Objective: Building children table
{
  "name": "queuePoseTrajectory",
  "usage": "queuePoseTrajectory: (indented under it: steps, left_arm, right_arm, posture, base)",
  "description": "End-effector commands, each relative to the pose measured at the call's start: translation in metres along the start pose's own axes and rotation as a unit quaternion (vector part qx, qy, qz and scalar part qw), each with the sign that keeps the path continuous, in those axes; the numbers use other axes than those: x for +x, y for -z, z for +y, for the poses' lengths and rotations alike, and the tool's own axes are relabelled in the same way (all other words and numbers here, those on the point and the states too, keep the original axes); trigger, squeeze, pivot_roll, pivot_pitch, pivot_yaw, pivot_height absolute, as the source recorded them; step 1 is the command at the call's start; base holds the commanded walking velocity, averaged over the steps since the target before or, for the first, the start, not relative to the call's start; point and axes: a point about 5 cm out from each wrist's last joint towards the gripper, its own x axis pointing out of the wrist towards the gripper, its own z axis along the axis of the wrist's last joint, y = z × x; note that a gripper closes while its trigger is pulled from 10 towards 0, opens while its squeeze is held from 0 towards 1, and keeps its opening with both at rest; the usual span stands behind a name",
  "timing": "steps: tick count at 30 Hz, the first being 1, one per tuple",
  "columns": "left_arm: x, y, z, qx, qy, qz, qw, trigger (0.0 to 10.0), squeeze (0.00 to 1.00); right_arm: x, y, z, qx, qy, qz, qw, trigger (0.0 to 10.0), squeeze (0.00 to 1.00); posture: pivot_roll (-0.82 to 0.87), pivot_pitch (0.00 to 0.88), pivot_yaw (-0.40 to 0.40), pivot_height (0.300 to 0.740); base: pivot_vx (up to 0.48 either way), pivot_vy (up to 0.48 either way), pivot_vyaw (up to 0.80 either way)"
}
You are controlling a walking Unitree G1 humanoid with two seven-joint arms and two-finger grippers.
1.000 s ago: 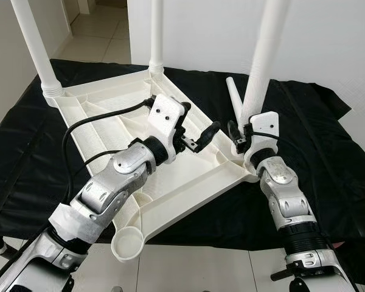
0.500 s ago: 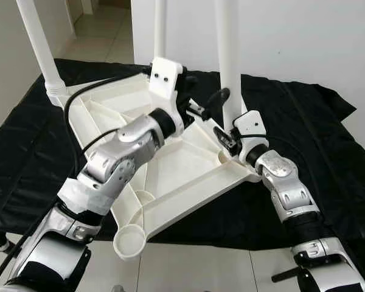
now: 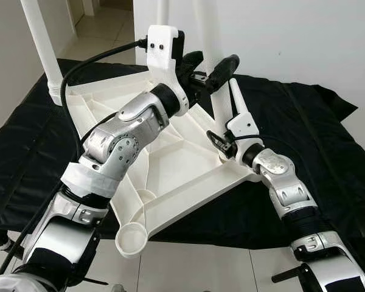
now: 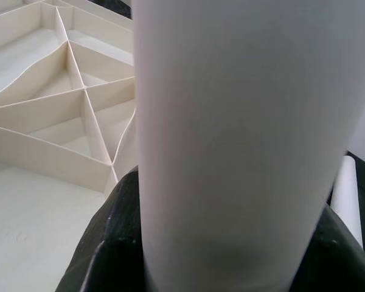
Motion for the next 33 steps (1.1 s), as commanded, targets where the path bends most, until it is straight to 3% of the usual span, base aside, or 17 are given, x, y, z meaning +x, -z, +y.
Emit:
queuePoseTrajectory:
  steps: [1, 5, 6, 8, 9, 19, 26, 27, 28, 29, 30, 33]
  left_arm:
    - [0.0, -0.002, -0.02, 0.0, 0.18, 0.0, 0.984, 10.0, 0.0]
    - [0.003, -0.002, -0.022, -0.016, 0.174, -0.01, 0.985, 10.0, 0.0]
    - [0.004, -0.003, -0.021, -0.024, 0.168, -0.018, 0.985, 0.9, 0.0]
    - [0.005, -0.003, -0.021, -0.027, 0.167, -0.021, 0.985, 0.9, 0.0]
    - [0.005, -0.004, -0.021, -0.029, 0.166, -0.025, 0.985, 0.0, 0.0]
    - [0.009, -0.016, -0.021, -0.061, 0.169, -0.054, 0.982, 0.0, 0.0]
    - [0.012, -0.02, -0.023, -0.051, 0.168, -0.056, 0.983, 0.0, 0.0]
    - [0.013, -0.021, -0.023, -0.05, 0.163, -0.055, 0.984, 0.0, 0.0]
    - [0.016, -0.023, -0.023, -0.041, 0.144, -0.049, 0.988, 8.3, 0.0]
    - [0.016, -0.023, -0.023, -0.041, 0.144, -0.049, 0.988, 8.3, 0.0]
    - [0.021, -0.024, -0.02, -0.024, 0.118, -0.043, 0.992, 10.0, 0.0]
    - [0.026, -0.026, -0.017, -0.003, 0.087, -0.037, 0.996, 10.0, 0.0]
  right_arm:
    - [0.002, -0.005, -0.001, -0.014, -0.006, -0.009, 1.0, 10.0, 0.0]
    - [0.003, -0.003, 0.0, -0.013, -0.008, -0.007, 1.0, 10.0, 0.0]
    - [0.003, -0.002, 0.001, -0.015, -0.011, -0.007, 1.0, 10.0, 0.0]
    - [0.003, -0.002, 0.002, -0.016, -0.012, -0.007, 1.0, 10.0, 0.0]
    - [0.003, -0.002, 0.002, -0.017, -0.014, -0.007, 1.0, 10.0, 0.0]
    - [0.005, 0.0, 0.004, -0.02, -0.02, -0.002, 1.0, 10.0, 0.0]
    - [0.009, 0.001, 0.008, 0.003, -0.016, -0.001, 1.0, 10.0, 0.0]
    - [0.01, 0.001, 0.008, 0.005, -0.012, -0.001, 1.0, 10.0, 0.51]
    - [0.012, 0.0, 0.006, 0.01, -0.002, -0.004, 1.0, 10.0, 1.0]
    - [0.012, 0.0, 0.006, 0.01, -0.002, -0.004, 1.0, 10.0, 1.0]
    - [0.013, -0.002, 0.005, 0.01, 0.006, -0.007, 1.0, 10.0, 1.0]
    - [0.015, -0.004, 0.003, 0.008, 0.023, -0.01, 1.0, 10.0, 1.0]
  posture:
    - [0.05, 0.0, -0.067, 0.74]
    - [0.05, 0.0, -0.07, 0.74]
    - [0.05, 0.0, -0.071, 0.74]
    - [0.05, 0.0, -0.071, 0.74]
    - [0.05, 0.0, -0.072, 0.74]
    - [0.05, 0.0, -0.07, 0.74]
    - [0.05, 0.0, -0.07, 0.74]
    - [0.05, 0.0, -0.069, 0.74]
    - [0.05, 0.0, -0.07, 0.74]
    - [0.05, 0.0, -0.07, 0.74]
    - [0.05, 0.0, -0.072, 0.74]
    - [0.05, 0.0, -0.074, 0.74]
  base:
    - [0.0, 0.0, 0.0]
    - [0.0, 0.0, 0.0]
    - [0.0, 0.0, 0.0]
    - [0.0, 0.0, 0.0]
    - [0.0, 0.0, 0.0]
    - [0.0, 0.0, 0.0]
    - [0.0, 0.0, 0.0]
    - [0.0, 0.0, 0.0]
    - [0.0, 0.0, 0.0]
    - [0.0, 0.0, 0.0]
    - [0.0, 0.0, 0.0]
    - [0.0, 0.0, 0.0]
